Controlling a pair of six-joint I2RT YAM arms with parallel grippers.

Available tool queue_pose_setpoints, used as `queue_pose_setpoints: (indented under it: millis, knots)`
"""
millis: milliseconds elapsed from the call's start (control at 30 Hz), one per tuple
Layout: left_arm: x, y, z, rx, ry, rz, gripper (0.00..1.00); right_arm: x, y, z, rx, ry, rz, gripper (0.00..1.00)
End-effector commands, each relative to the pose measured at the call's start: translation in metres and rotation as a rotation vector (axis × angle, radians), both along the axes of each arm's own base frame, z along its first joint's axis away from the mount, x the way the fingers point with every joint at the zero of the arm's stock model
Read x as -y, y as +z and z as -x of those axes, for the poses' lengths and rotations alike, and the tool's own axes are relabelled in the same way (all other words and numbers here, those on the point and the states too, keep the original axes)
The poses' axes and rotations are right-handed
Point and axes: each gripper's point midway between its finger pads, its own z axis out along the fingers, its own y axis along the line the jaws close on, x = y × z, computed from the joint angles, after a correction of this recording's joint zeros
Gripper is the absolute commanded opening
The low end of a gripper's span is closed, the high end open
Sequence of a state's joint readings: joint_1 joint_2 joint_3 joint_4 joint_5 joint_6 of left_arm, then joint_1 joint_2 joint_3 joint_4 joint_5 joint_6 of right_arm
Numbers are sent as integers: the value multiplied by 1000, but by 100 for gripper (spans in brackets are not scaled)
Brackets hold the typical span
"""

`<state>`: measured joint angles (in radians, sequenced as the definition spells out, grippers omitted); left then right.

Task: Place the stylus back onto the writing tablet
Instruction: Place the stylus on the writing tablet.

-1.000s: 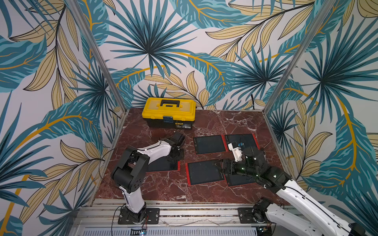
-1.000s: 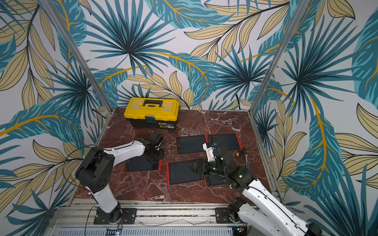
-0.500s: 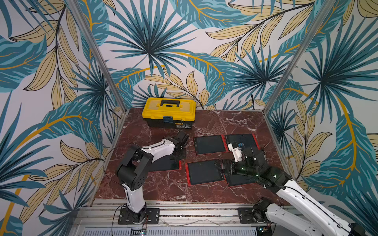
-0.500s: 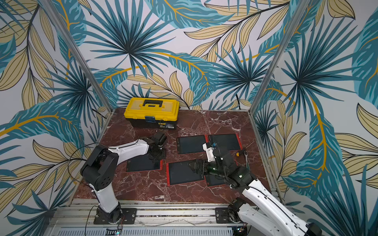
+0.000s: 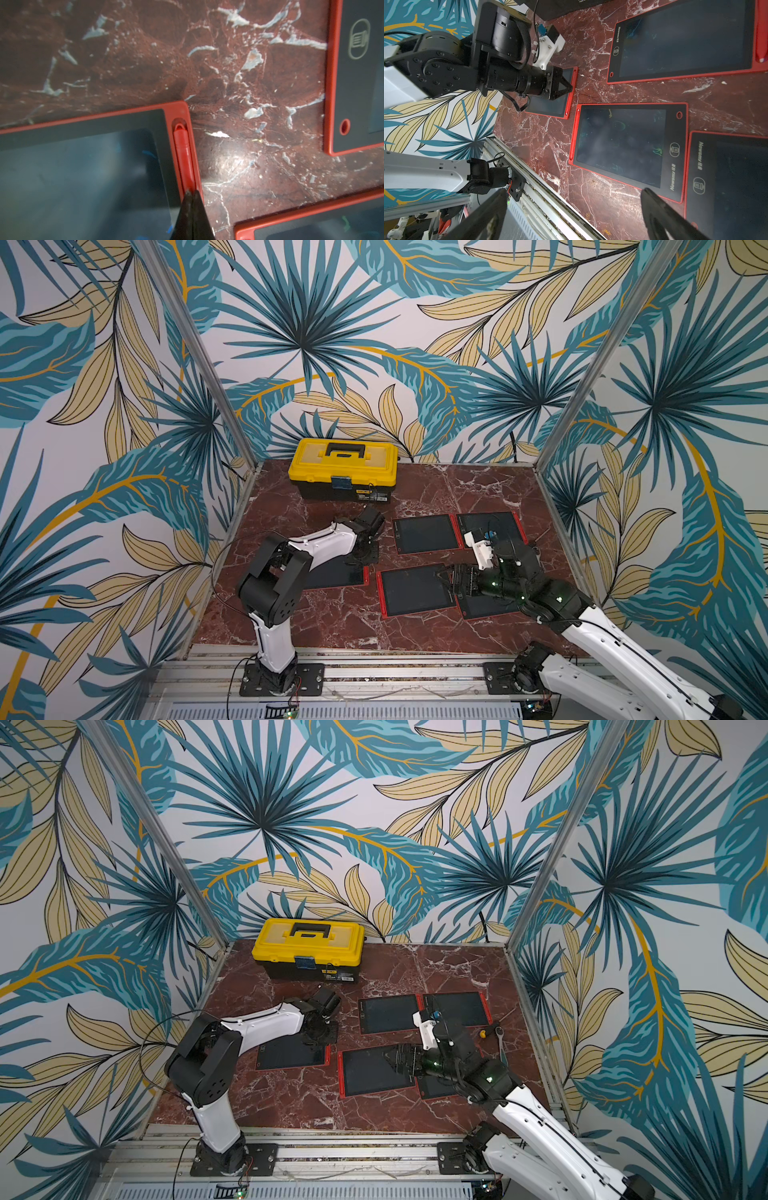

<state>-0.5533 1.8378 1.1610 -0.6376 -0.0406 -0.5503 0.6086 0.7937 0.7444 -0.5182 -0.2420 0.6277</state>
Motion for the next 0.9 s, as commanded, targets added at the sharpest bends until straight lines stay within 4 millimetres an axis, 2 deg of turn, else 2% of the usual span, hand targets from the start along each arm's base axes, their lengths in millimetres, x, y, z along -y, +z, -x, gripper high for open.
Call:
queue_pose_setpoints:
  millis: [0,133,467,867]
  knots:
    - [-18,-44,33,-157,2,-92,0,9,-3,1,3,-33,38,99]
    - [-15,-39,32,-150,7,-72,0,8,2,-1,20,-35,25,100]
    - [-3,-6,13,-61,23,-8,0,11,14,-3,41,-35,50,100]
    - [-4,30,3,14,29,60,0,14,28,-10,71,-86,26,99]
